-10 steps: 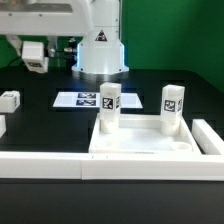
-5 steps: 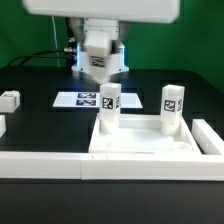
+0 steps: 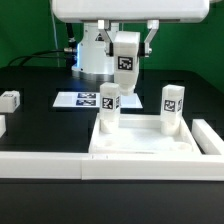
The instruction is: Assemble square table
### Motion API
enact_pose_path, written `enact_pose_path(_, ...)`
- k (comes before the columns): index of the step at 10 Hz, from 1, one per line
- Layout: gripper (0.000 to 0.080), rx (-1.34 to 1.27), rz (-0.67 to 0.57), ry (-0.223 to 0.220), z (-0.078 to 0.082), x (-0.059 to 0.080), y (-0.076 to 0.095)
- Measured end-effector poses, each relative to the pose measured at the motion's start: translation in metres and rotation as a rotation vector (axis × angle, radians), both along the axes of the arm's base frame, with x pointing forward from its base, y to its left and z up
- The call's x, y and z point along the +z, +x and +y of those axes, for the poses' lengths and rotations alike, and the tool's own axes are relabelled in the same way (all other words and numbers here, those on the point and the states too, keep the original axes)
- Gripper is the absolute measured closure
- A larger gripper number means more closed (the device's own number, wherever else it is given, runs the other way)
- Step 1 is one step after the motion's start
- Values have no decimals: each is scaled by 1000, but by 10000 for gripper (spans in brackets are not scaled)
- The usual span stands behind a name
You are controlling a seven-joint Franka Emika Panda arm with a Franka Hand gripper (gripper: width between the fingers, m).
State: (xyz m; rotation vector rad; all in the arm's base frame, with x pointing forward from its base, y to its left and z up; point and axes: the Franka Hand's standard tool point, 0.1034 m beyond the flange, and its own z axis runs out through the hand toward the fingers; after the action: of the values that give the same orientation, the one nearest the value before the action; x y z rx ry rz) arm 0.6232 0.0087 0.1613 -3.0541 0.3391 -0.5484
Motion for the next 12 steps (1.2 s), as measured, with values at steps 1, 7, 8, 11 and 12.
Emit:
enact_pose_path(1, 509, 6, -88, 3, 8, -2, 0)
enact_pose_path(7, 509, 3, -246, 42, 82, -38, -24)
enact_pose_path(8, 509, 6, -243, 42, 83, -39, -24)
enact_pose_path(11, 509, 70, -199, -11, 88, -51, -13)
enact_pose_path(12, 509, 74, -193, -21, 84, -57, -14)
